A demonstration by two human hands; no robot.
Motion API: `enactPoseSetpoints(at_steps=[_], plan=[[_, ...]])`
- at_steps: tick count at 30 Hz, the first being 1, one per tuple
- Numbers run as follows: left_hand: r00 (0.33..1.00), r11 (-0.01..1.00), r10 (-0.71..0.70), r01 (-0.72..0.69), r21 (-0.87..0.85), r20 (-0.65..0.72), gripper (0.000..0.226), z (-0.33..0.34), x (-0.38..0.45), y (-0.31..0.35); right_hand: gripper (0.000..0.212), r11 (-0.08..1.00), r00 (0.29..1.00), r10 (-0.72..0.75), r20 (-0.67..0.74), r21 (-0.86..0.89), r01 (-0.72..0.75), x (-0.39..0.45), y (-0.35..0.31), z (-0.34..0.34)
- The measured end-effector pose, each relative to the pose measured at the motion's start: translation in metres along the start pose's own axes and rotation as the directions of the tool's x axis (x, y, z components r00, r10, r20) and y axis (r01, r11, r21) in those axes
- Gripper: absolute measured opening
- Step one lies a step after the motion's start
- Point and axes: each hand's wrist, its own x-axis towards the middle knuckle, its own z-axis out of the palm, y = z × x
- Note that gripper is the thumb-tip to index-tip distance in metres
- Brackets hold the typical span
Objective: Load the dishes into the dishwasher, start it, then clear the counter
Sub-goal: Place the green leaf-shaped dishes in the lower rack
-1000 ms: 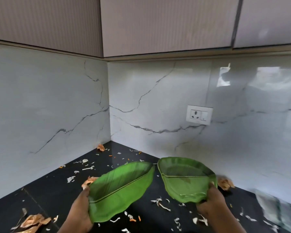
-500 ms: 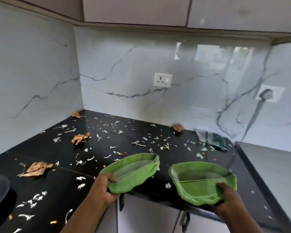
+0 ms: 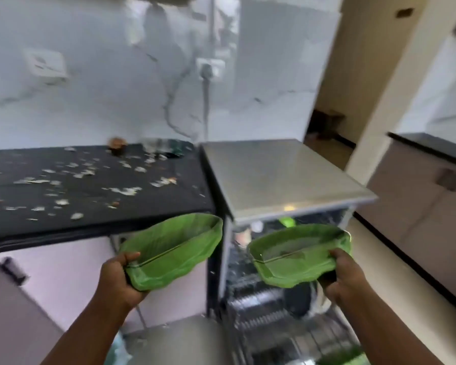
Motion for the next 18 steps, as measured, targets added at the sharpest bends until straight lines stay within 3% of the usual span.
enactPoseSetpoints(at_steps=[2, 4, 6, 8, 12, 18], plan=[[0.993, 0.993, -0.119, 0.119, 0.013, -0.02, 0.09, 0.02, 0.004, -0.052, 0.026, 1.0, 0.994, -0.006, -0.106, 0.009, 0.007, 0.011, -0.022, -0.054], [0.973, 0.974, -0.22, 0.223, 0.041, -0.072, 0.058, 0.049, -0.003, -0.107, 0.034, 0.999, 0.974, -0.04, -0.225, 0.024, 0.047, 0.024, -0.044, -0.108], [0.953, 0.953, -0.275, 0.288, 0.092, -0.13, 0.029, 0.069, -0.007, -0.148, 0.025, 0.998, 0.955, -0.032, -0.296, 0.04, 0.046, 0.032, -0.059, -0.146], [0.931, 0.924, -0.325, 0.35, 0.154, -0.166, 0.037, 0.081, -0.005, -0.176, 0.013, 0.998, 0.944, -0.01, -0.329, 0.054, 0.029, 0.037, -0.069, -0.175], [0.901, 0.847, -0.378, 0.429, 0.312, -0.212, 0.038, 0.09, 0.003, -0.208, 0.035, 0.995, 0.922, 0.028, -0.386, 0.1, 0.012, 0.044, -0.069, -0.214], [0.849, 0.724, -0.418, 0.527, 0.445, -0.324, 0.055, 0.06, 0.035, -0.264, 0.023, 0.998, 0.881, 0.04, -0.471, -0.018, -0.054, 0.056, -0.064, -0.245]])
